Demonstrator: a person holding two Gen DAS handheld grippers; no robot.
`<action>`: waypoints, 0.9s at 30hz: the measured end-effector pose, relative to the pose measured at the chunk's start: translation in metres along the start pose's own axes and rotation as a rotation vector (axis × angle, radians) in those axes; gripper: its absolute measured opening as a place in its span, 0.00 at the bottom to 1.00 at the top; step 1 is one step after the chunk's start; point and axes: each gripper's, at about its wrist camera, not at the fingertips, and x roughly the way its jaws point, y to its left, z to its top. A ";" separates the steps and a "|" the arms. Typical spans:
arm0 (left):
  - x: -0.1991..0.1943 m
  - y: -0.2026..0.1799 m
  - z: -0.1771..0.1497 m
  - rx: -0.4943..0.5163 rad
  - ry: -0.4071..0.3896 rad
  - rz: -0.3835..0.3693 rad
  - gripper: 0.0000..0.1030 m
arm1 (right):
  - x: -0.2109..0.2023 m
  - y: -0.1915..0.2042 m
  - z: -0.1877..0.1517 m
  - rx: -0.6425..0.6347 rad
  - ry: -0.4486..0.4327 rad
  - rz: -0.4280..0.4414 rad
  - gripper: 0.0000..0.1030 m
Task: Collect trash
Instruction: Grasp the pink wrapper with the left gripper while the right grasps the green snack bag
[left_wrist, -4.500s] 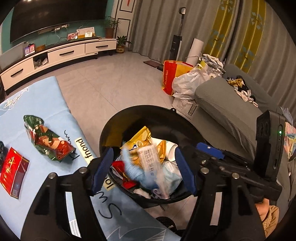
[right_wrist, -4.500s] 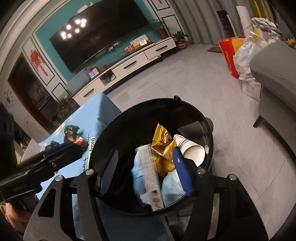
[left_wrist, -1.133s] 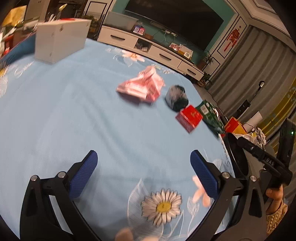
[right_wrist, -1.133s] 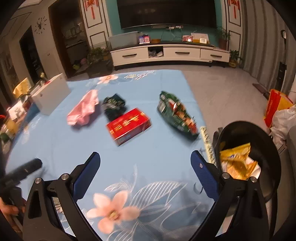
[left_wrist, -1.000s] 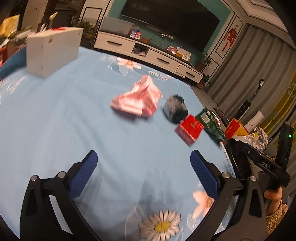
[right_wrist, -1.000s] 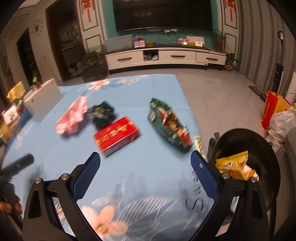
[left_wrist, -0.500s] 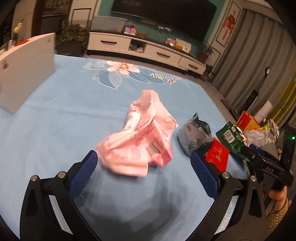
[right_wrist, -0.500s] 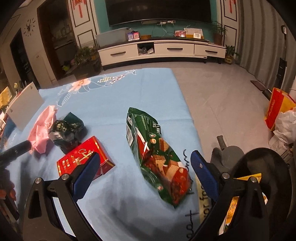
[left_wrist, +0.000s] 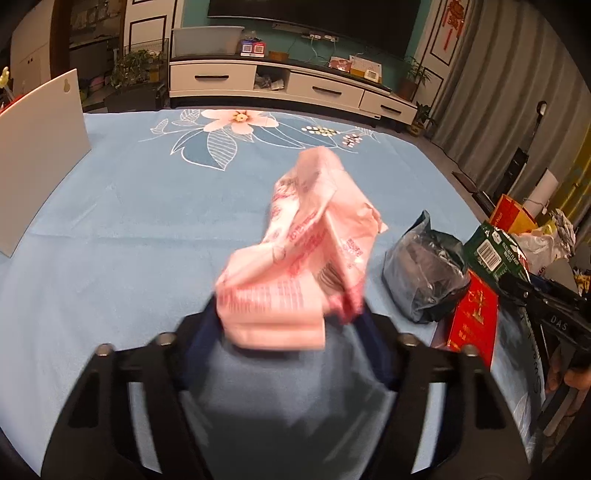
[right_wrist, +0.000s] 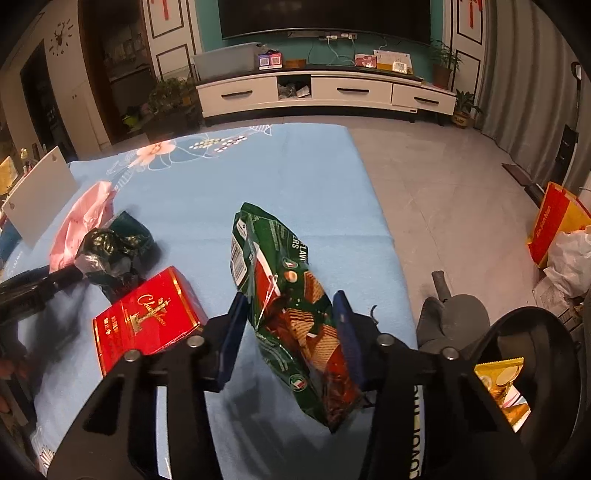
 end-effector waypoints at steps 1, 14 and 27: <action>-0.001 0.000 0.000 0.006 0.000 -0.001 0.54 | 0.000 0.000 -0.001 0.000 0.003 0.005 0.41; -0.029 -0.003 -0.008 -0.027 -0.052 -0.096 0.17 | -0.032 0.003 -0.012 0.044 -0.043 0.063 0.29; -0.114 -0.032 -0.041 0.010 -0.137 -0.144 0.17 | -0.110 0.007 -0.038 0.065 -0.133 0.142 0.29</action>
